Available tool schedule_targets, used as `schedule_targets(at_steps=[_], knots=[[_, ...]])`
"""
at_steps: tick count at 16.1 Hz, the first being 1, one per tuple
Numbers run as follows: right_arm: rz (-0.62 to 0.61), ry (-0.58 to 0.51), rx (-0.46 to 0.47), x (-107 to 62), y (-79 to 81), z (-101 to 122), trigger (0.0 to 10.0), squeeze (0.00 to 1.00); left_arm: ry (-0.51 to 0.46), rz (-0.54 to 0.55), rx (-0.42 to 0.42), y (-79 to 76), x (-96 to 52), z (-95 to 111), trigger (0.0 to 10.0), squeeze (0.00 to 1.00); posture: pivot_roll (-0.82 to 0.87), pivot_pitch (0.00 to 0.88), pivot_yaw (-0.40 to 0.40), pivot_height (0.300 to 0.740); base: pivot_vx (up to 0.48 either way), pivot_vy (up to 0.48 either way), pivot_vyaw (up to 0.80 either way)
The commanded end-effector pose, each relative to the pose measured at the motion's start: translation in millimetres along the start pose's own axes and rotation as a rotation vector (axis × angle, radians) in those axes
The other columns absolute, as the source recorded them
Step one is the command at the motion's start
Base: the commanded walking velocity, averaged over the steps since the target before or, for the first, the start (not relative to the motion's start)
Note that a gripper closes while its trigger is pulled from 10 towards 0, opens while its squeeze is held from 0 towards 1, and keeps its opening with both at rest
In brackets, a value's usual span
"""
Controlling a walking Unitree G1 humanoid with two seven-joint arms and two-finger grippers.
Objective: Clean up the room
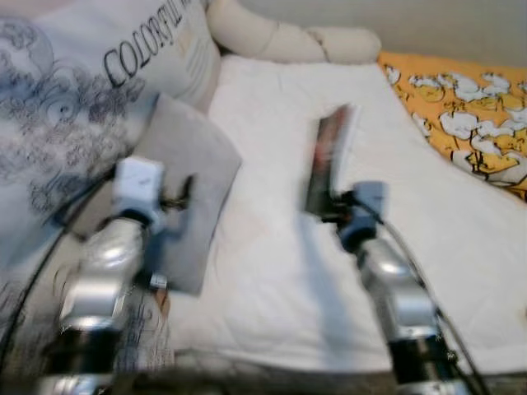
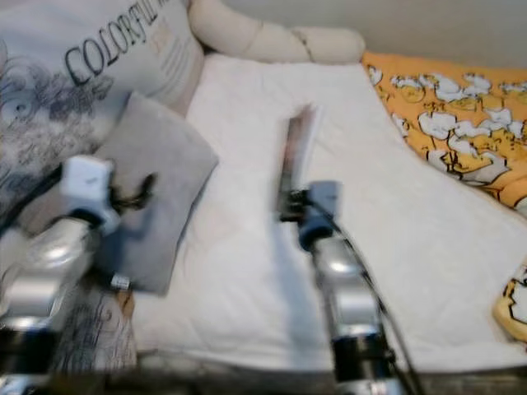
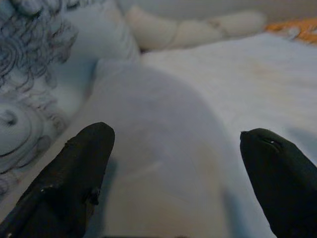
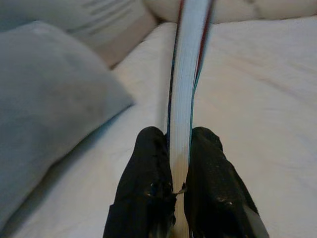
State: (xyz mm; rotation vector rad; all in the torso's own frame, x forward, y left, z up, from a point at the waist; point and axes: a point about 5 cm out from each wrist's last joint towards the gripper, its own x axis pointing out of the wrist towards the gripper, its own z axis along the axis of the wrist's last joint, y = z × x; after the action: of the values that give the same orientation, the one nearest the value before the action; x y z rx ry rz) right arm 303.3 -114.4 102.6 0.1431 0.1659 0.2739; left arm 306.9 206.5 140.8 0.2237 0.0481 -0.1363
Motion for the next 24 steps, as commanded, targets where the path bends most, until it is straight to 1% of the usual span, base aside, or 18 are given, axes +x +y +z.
schedule_targets(at_steps=[1, 3, 5, 6, 7, 8, 9, 10, 11, 12, 14, 15, 17, 19, 20, 21, 23, 24], knots=[[-0.022, -0.041, 0.012, -7.1, -11.0, 10.1, 10.0, 0.0, -0.02, -0.059, 0.003, -11.8, -3.0, 4.2, 10.0, 0.0, 0.07, 0.0, -0.047, 0.74, 0.0, 0.0, 0.0], [-0.042, -0.046, 0.029, -11.3, -17.2, 10.7, 10.0, 0.0, -0.022, -0.069, 0.0, -12.8, -7.7, 3.8, 10.0, 0.0, 0.06, 0.0, -0.046, 0.74, 0.0, 0.0, 0.0], [-0.057, -0.014, -0.01, -12.7, -29.3, 4.8, 10.0, 0.0, 0.005, -0.121, 0.005, -22.0, -15.2, -5.5, 10.0, 0.0, 0.06, 0.0, -0.054, 0.74, 0.0, 0.0, 0.0], [-0.055, -0.012, -0.012, -12.7, -29.6, 4.9, 10.0, 0.0, 0.007, -0.123, 0.007, -22.3, -15.7, -5.8, 10.0, 0.0, 0.06, 0.0, -0.054, 0.74, 0.0, 0.0, 0.0], [-0.033, 0.004, 0.008, -7.7, -30.5, 5.6, 10.0, 0.0, 0.009, -0.161, 0.014, -25.5, -15.5, -4.4, 10.0, 0.0, 0.09, 0.0, -0.081, 0.74, 0.0, 0.0, 0.0], [-0.011, 0.014, 0.01, -2.0, -30.5, 6.4, 10.0, 0.0, 0.016, -0.208, 0.034, -28.6, -14.3, -3.2, 10.0, 0.0, 0.1, 0.0, -0.091, 0.74, 0.0, 0.0, 0.0], [0.019, 0.028, 0.042, 6.7, -28.2, 7.2, 10.0, 0.0, 0.026, -0.256, 0.051, -30.6, -12.3, -3.2, 10.0, 0.0, 0.11, 0.0, -0.096, 0.74, 0.0, 0.0, 0.0], [0.03, 0.035, 0.058, 10.7, -27.2, 7.8, 10.0, 0.0, 0.031, -0.275, 0.057, -31.2, -11.8, -3.1, 10.0, 0.0, 0.11, 0.0, -0.098, 0.74, 0.0, 0.0, 0.0], [0.046, 0.057, 0.042, 17.3, -25.1, 8.5, 10.0, 0.0, 0.036, -0.299, 0.075, -30.8, -10.3, -2.6, 10.0, 0.0, 0.12, 0.0, -0.103, 0.74, 0.0, 0.0, 0.0], [0.098, 0.115, 0.025, 32.6, -18.7, 10.3, 10.0, 0.0, 0.055, -0.357, 0.101, -28.8, -7.1, -1.4, 10.0, 0.0, 0.12, 0.0, -0.103, 0.74, 0.0, 0.0, 0.0], [0.201, 0.214, 0.129, 49.6, -8.8, 10.9, 10.0, 0.0, 0.117, -0.492, 0.134, -26.6, -10.5, -4.0, 10.0, 0.0, 0.13, 0.0, -0.092, 0.74, 0.0, 0.0, 0.0], [0.238, 0.264, 0.246, 54.0, -7.4, 8.9, 10.0, 0.0, 0.157, -0.566, 0.14, -25.9, -15.3, -6.9, 10.0, 0.0, 0.13, 0.0, -0.086, 0.74, 0.0, 0.0, 0.0], [0.248, 0.32, 0.348, 54.4, -9.4, 1.8, 10.0, 0.0, 0.174, -0.616, 0.132, -24.9, -19.9, -7.8, 10.0, 0.0, 0.13, 0.0, -0.08, 0.74, 0.0, 0.0, 0.0], [0.259, 0.373, 0.537, 51.0, -11.8, -8.8, 10.0, 0.0, 0.207, -0.666, 0.127, -23.1, -24.5, -9.8, 10.0, 0.0, 0.13, 0.0, -0.08, 0.74, 0.0, 0.0, 0.0], [0.264, 0.395, 0.645, 48.0, -14.1, -15.5, 10.0, 0.0, 0.239, -0.724, 0.127, -23.0, -29.5, -11.3, 10.0, 0.0, 0.14, 0.0, -0.083, 0.74, 0.0, 0.0, 0.0], [0.254, 0.421, 0.718, 44.1, -17.4, -23.7, 10.0, 0.0, 0.288, -0.766, 0.137, -21.3, -36.0, -15.0, 10.0, 0.0, 0.16, 0.0, -0.092, 0.74, 0.0, 0.0, 0.0], [0.238, 0.453, 0.737, 40.2, -19.3, -32.2, 10.0, 0.0, 0.322, -0.765, 0.135, -17.8, -42.4, -19.1, 10.0, 0.0, 0.18, 0.0, -0.096, 0.74, 0.0, 0.0, 0.0], [0.228, 0.48, 0.714, 37.7, -20.3, -37.9, 10.0, 0.0, 0.331, -0.76, 0.128, -16.2, -46.5, -19.8, 10.0, 0.0, 0.2, 0.0, -0.094, 0.74, 0.0, 0.0, 0.0]])
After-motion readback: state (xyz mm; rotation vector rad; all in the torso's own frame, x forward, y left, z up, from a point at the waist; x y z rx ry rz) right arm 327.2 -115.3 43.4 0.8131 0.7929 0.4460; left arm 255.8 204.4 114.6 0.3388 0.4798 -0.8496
